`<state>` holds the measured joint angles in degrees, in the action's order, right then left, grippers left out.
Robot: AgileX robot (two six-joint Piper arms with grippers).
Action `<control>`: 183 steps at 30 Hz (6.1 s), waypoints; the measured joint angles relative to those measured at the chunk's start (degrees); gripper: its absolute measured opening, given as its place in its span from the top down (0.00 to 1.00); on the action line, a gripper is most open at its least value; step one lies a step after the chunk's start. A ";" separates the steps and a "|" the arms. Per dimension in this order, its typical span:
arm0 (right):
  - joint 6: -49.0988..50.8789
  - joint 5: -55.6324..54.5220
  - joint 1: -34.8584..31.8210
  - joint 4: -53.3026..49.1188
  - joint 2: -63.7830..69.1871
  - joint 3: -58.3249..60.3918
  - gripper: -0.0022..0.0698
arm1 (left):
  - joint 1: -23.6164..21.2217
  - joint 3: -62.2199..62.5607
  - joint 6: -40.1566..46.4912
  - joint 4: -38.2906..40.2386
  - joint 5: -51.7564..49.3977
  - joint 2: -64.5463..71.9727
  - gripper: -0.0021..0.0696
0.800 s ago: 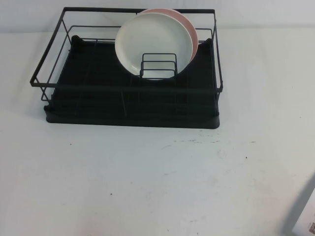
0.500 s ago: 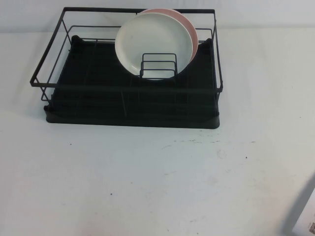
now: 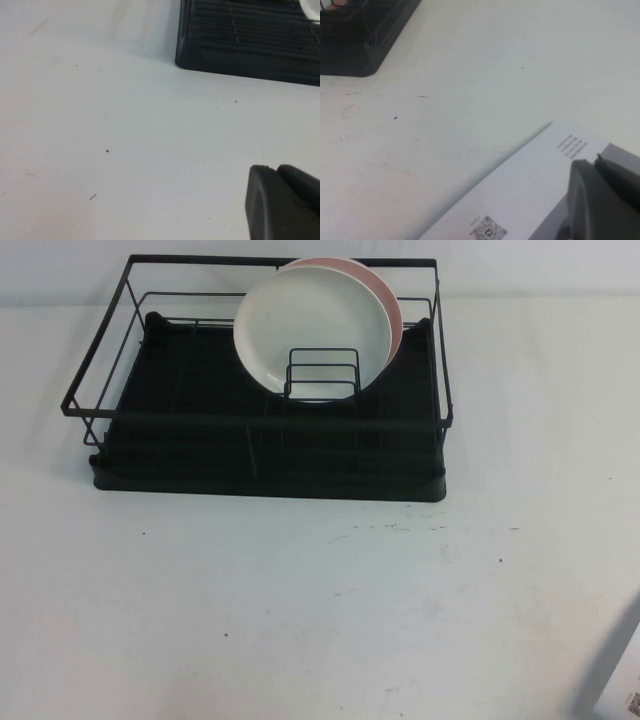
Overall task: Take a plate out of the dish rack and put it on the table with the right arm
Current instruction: Grasp the plate from the shelf
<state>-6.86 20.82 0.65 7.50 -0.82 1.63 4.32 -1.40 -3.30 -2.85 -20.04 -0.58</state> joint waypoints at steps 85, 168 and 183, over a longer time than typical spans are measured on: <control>-33.00 25.90 14.36 39.40 113.04 -108.28 0.90 | 0.00 0.00 0.00 0.00 0.00 0.00 0.98; -38.97 16.31 16.71 33.90 137.05 -131.14 0.60 | 0.00 0.00 0.00 0.00 0.00 0.00 0.98; -38.97 15.39 17.02 34.03 137.05 -131.14 0.77 | 0.00 0.00 0.00 0.00 0.00 0.00 0.98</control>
<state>-45.83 36.21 17.67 41.52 136.23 -129.52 4.32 -1.40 -3.30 -2.85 -20.04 -0.58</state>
